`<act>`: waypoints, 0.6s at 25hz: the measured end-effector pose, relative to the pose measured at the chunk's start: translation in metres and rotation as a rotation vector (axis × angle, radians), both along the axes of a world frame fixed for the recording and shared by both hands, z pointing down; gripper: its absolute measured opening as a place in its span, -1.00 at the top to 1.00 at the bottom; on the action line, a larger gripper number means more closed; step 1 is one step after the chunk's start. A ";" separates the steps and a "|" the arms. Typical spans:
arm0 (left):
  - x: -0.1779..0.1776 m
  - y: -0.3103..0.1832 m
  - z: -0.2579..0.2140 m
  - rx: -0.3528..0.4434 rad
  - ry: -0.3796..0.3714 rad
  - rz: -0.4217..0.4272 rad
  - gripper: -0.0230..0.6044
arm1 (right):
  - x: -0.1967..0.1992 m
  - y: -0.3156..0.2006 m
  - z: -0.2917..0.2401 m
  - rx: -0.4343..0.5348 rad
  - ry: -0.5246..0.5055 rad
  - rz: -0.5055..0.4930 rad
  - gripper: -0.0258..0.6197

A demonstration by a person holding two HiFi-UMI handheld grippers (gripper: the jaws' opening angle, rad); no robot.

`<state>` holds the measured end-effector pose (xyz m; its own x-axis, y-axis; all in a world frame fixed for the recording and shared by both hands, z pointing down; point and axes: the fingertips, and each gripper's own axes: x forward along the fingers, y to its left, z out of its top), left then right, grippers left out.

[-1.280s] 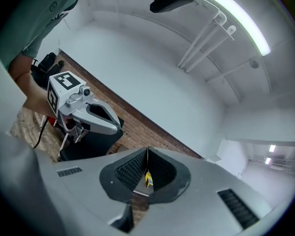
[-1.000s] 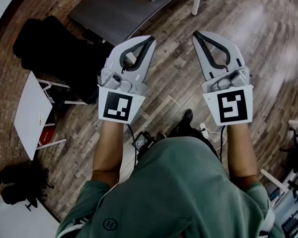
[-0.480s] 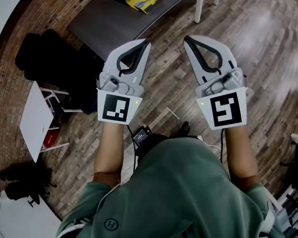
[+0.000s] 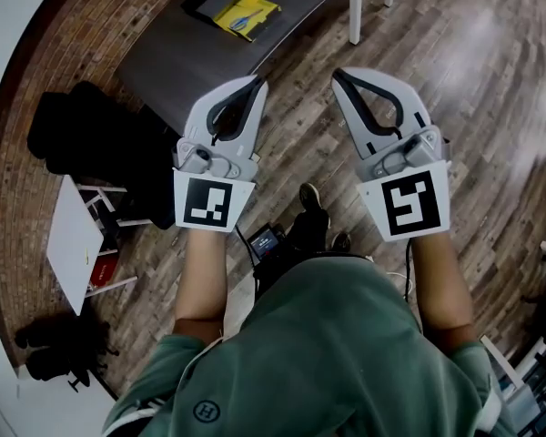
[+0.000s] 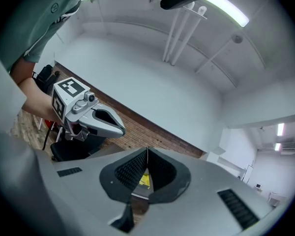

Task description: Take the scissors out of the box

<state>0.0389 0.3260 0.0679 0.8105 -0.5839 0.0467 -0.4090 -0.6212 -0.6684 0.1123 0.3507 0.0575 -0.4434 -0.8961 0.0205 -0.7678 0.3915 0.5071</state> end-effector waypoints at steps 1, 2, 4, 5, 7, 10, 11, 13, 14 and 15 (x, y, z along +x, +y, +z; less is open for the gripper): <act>0.004 -0.006 0.002 -0.002 0.000 0.003 0.93 | 0.005 -0.005 0.001 -0.001 0.000 0.006 0.90; 0.009 -0.013 0.003 -0.003 0.000 0.008 0.93 | 0.010 -0.011 0.003 -0.002 0.001 0.013 0.90; 0.018 -0.027 0.007 -0.005 -0.001 0.017 0.93 | 0.020 -0.025 0.007 -0.008 0.005 0.028 0.90; 0.021 -0.035 0.009 -0.007 0.000 0.021 0.93 | 0.024 -0.033 0.009 -0.014 0.007 0.035 0.90; 0.025 -0.055 0.012 -0.013 0.014 0.022 0.93 | 0.031 -0.052 0.014 -0.027 0.011 0.044 0.90; 0.032 -0.093 0.018 -0.032 0.037 0.015 0.93 | 0.038 -0.085 0.020 -0.041 0.019 0.048 0.90; 0.033 -0.106 0.021 -0.039 0.035 0.012 0.93 | 0.039 -0.097 0.023 -0.046 0.024 0.048 0.90; 0.033 -0.130 0.025 -0.048 0.036 0.011 0.93 | 0.039 -0.124 0.026 -0.054 0.023 0.047 0.90; 0.033 -0.143 0.026 -0.050 0.038 0.011 0.93 | 0.038 -0.137 0.028 -0.059 0.021 0.044 0.90; 0.032 -0.155 0.025 -0.050 0.038 0.010 0.93 | 0.036 -0.151 0.029 -0.064 0.021 0.041 0.90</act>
<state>0.0707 0.1705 0.0934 0.8183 -0.5731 0.0445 -0.4272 -0.6580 -0.6202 0.1482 0.1995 0.0863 -0.4055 -0.9099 0.0870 -0.7732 0.3922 0.4983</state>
